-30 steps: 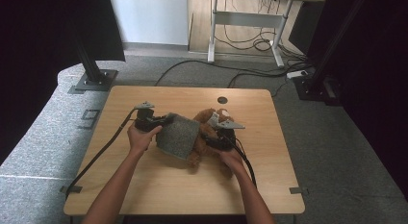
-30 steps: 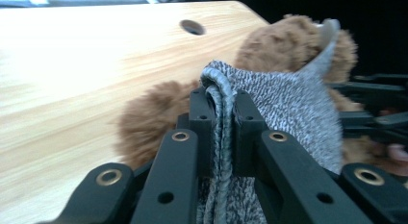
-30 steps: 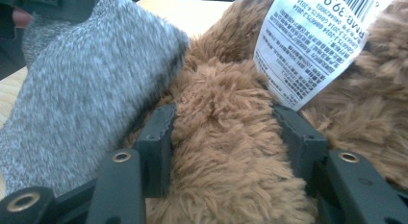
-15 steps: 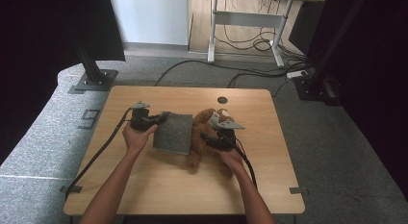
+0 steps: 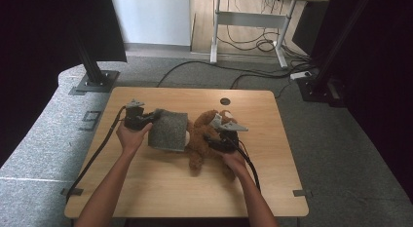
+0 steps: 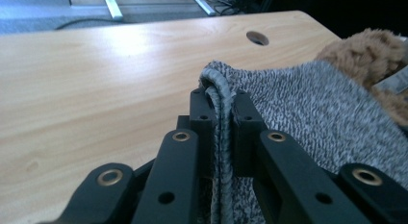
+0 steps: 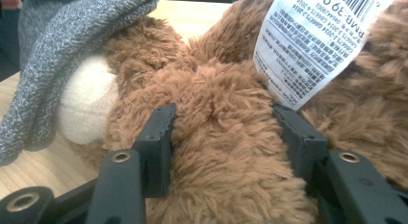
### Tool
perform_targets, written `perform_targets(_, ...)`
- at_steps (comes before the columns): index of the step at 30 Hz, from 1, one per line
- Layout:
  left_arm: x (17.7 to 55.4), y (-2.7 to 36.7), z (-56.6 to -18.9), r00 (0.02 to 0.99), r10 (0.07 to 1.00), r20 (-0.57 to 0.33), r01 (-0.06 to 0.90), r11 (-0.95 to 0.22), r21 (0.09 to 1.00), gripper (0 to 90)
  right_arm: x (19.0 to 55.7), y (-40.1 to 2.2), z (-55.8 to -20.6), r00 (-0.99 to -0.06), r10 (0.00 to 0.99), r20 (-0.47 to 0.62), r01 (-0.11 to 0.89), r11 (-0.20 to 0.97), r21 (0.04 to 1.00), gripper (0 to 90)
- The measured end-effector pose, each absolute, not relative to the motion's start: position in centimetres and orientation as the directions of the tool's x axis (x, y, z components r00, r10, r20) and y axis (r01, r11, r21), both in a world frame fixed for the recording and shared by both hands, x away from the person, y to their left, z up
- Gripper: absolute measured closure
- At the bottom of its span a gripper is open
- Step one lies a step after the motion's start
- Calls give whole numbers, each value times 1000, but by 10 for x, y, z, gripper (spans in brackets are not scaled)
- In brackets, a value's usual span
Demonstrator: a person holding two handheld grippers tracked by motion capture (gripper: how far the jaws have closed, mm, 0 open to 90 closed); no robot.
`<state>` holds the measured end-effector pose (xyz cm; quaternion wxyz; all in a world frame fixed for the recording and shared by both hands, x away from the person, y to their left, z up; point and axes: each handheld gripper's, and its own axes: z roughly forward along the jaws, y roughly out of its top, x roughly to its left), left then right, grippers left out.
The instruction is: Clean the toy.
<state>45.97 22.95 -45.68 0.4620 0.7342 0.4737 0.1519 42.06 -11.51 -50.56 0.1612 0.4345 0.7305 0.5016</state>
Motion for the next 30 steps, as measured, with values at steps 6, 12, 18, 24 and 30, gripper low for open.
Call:
perform_targets(6,453,215,-460,544,810,-218,520,-122,845,699,421,-115,-506,-570,796,202,472,116,874,463)
perform_targets(12,448,197,-455,613,767,-192,491,-179,852,619,421,-115,-506,-570,796,204,473,115,873,462)
perform_targets(18,453,189,-463,631,745,-217,530,-209,822,417,420,-115,-506,-569,797,201,471,116,875,462)
perform_targets(24,452,180,-466,623,763,-174,536,-254,805,351,421,-115,-506,-569,797,201,471,116,875,461)
perform_targets(30,445,181,-466,613,781,-125,517,-277,810,723,421,-114,-506,-568,799,199,469,115,876,461)
